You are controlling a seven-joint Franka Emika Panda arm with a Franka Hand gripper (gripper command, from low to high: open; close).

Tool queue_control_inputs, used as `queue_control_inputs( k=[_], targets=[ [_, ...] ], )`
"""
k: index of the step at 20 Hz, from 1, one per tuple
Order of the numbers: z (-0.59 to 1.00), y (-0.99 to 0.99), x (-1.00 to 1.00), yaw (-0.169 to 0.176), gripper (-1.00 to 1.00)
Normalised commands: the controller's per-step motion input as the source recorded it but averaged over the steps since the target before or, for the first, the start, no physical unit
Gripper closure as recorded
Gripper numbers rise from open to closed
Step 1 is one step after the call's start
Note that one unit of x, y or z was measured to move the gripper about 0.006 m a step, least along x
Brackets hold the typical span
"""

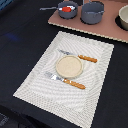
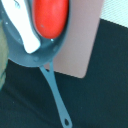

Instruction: Place the pan onto the stove and place the fish and sausage into the pan.

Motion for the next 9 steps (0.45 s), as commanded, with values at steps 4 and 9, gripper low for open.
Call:
queue_control_inputs(
  k=[4,9],
  targets=[
    [0.0,0.0,0.0,0.0,-1.0],
    [0.0,0.0,0.0,0.0,-1.0]
  ],
)
